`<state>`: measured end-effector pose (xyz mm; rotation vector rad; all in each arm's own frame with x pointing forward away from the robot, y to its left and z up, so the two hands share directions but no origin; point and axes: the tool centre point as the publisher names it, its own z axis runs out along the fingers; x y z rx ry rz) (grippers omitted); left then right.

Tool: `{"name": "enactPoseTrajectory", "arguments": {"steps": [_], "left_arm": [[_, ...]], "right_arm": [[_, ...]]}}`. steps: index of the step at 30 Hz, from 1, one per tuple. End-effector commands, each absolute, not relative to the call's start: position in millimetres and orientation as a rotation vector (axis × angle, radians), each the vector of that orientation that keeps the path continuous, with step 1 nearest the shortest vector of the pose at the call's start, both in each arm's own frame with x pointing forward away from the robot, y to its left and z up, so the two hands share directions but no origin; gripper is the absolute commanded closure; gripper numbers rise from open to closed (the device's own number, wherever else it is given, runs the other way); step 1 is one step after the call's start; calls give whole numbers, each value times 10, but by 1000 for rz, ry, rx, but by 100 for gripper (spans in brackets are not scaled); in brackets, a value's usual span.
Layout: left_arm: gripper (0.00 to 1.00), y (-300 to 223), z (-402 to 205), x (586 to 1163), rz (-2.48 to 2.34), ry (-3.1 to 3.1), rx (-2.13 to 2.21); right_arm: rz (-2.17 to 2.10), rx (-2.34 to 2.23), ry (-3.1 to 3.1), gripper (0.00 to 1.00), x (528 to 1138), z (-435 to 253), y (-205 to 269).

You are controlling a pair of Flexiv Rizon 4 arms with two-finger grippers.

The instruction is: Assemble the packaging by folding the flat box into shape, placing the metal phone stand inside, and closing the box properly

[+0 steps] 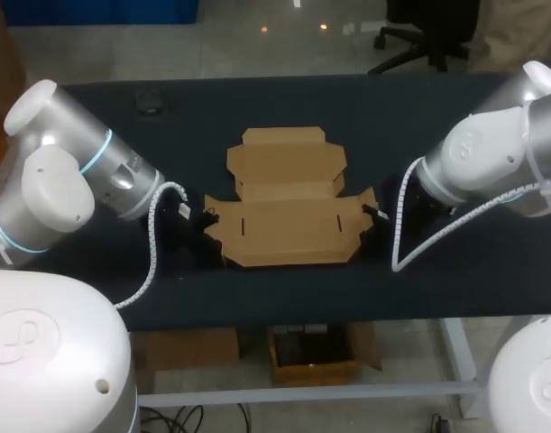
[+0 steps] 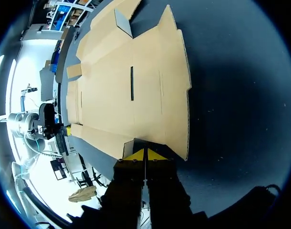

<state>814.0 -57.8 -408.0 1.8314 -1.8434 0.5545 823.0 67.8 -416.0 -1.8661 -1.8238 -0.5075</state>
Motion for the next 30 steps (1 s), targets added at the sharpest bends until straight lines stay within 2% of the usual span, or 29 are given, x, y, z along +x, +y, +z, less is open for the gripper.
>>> {"name": "enactPoseTrajectory", "arguments": {"steps": [1,30], "left_arm": [[100,-566,-4080,8126,555,-1844,1834],[100,-817,-3903,8172,520,-1961,1801]], "right_arm": [[-503,-1881,-1818,100,8219,-4145,675],[-479,-1868,-1891,100,8365,-4031,860]]}}
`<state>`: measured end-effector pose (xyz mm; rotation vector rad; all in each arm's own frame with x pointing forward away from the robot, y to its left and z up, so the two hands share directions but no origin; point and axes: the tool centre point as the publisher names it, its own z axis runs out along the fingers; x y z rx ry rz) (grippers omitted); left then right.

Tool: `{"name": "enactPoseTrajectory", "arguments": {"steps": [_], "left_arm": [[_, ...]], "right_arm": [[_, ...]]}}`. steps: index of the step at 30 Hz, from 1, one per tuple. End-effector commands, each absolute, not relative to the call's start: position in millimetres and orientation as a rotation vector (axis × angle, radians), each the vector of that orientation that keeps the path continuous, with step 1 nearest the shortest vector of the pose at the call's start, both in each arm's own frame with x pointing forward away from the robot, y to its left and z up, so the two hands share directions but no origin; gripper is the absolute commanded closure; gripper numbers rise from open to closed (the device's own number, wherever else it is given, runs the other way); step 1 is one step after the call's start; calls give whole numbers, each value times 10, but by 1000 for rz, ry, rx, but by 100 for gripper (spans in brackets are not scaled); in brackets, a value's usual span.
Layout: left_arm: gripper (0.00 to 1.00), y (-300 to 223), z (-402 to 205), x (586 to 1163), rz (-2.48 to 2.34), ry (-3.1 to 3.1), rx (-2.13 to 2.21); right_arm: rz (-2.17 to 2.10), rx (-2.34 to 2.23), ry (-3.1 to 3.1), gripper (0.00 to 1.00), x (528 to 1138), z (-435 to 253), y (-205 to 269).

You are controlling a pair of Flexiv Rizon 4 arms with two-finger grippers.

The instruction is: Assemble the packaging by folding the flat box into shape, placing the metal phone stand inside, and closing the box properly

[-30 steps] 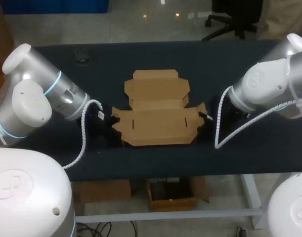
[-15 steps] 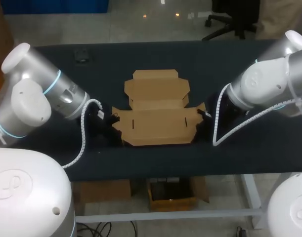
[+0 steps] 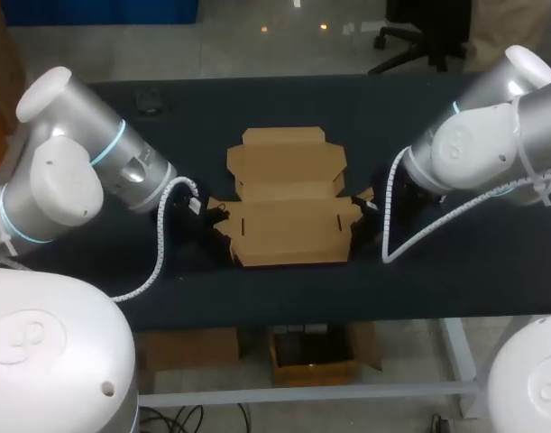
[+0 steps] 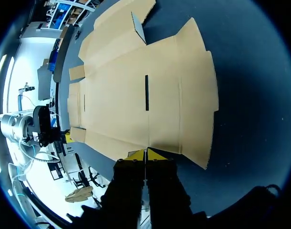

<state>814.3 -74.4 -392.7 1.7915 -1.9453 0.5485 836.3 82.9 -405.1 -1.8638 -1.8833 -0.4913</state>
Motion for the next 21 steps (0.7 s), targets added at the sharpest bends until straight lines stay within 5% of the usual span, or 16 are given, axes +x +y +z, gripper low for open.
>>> {"name": "enactPoseTrajectory", "arguments": {"steps": [1,21], "left_arm": [[100,-829,-3899,8177,517,-1965,1804],[100,-1002,-3900,8157,490,-2011,1776]], "right_arm": [[-477,-1867,-1894,100,8364,-4031,866],[-454,-1855,-1935,100,8310,-4011,946]]}}
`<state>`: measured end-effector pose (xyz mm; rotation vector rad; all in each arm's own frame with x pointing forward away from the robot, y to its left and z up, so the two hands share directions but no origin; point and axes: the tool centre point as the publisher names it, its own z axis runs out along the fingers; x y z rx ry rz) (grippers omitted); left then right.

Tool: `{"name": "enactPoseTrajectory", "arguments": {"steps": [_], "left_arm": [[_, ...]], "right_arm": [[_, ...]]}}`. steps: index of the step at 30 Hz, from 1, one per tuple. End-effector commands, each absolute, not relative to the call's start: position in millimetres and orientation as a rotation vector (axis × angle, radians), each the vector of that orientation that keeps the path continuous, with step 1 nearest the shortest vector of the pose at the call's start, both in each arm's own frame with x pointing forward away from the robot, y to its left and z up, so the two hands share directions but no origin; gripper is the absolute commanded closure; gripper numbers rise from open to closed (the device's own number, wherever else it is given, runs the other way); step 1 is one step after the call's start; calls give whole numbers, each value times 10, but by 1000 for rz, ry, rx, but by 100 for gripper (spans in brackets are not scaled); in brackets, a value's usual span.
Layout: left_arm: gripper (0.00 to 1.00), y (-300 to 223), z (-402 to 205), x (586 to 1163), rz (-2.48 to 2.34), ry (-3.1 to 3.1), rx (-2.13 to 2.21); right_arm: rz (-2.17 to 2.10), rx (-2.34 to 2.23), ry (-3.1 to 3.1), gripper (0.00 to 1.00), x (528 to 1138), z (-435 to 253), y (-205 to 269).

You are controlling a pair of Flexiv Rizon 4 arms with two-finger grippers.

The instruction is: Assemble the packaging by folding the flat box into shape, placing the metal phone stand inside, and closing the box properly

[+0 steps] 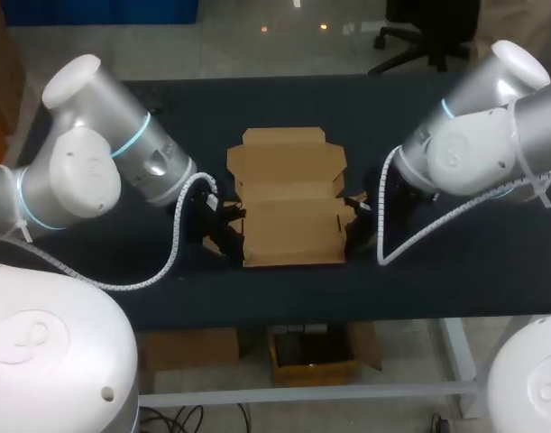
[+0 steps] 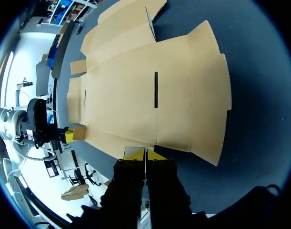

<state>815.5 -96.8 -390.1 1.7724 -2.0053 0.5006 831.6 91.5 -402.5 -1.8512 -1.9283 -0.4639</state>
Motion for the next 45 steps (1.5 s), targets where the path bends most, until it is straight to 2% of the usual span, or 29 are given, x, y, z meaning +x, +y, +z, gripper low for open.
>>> {"name": "enactPoseTrajectory", "arguments": {"steps": [1,45], "left_arm": [[100,-1007,-3901,8156,489,-2012,1775],[100,-1194,-4086,8032,589,-2095,1895]], "right_arm": [[-452,-1855,-1938,100,8307,-4011,954],[-356,-1940,-1991,100,8182,-4236,1144]]}}
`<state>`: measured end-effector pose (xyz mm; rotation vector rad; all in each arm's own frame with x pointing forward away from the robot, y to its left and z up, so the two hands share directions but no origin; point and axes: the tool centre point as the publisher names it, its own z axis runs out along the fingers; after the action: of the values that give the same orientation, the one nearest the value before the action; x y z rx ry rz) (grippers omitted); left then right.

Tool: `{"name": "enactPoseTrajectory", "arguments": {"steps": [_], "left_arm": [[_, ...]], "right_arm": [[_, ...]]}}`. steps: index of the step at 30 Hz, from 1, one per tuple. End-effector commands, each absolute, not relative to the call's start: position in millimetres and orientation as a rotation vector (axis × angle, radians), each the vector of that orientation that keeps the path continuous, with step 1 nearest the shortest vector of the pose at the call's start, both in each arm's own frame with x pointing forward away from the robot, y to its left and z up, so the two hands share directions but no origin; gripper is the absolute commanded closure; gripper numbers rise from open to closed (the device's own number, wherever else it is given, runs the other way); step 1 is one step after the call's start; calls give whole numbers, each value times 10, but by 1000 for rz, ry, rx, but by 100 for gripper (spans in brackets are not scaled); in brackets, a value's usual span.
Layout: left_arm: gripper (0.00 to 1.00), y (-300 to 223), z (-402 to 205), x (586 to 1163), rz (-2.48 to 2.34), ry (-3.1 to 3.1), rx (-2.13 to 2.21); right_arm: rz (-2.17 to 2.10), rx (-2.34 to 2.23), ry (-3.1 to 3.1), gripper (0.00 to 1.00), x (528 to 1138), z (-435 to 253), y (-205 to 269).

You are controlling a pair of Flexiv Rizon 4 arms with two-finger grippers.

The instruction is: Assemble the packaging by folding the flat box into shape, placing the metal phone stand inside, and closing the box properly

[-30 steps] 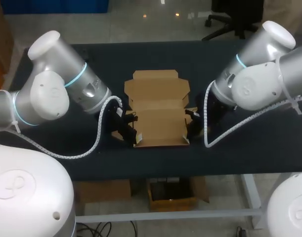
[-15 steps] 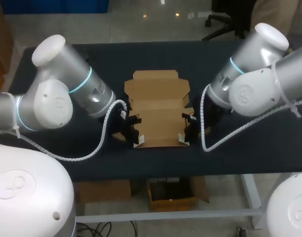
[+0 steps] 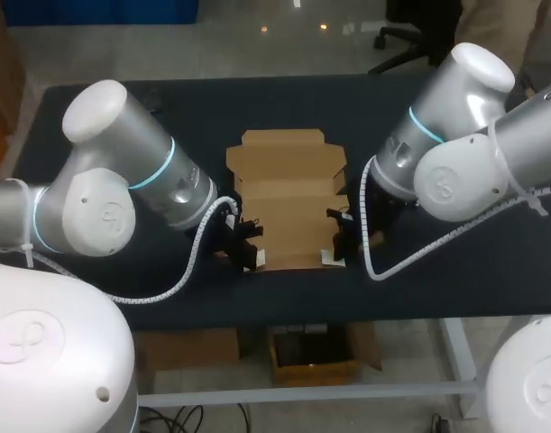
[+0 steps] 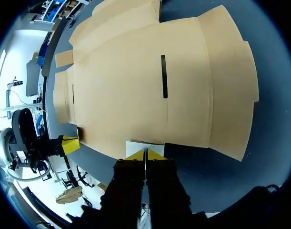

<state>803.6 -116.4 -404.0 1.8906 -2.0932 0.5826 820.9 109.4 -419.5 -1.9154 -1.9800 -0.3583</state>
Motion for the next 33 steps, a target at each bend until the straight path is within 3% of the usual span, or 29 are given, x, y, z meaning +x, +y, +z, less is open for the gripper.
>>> {"name": "enactPoseTrajectory", "arguments": {"steps": [1,16,33], "left_arm": [[100,-1194,-4096,8035,595,-2094,1891],[100,-1177,-4260,8092,570,-2073,1927],[100,-1085,-3857,8068,612,-2105,1922]], "right_arm": [[-353,-1946,-1992,100,8177,-4246,1148],[-374,-2011,-1991,100,8091,-4322,1114],[-575,-1947,-1990,100,8126,-3890,833]]}}
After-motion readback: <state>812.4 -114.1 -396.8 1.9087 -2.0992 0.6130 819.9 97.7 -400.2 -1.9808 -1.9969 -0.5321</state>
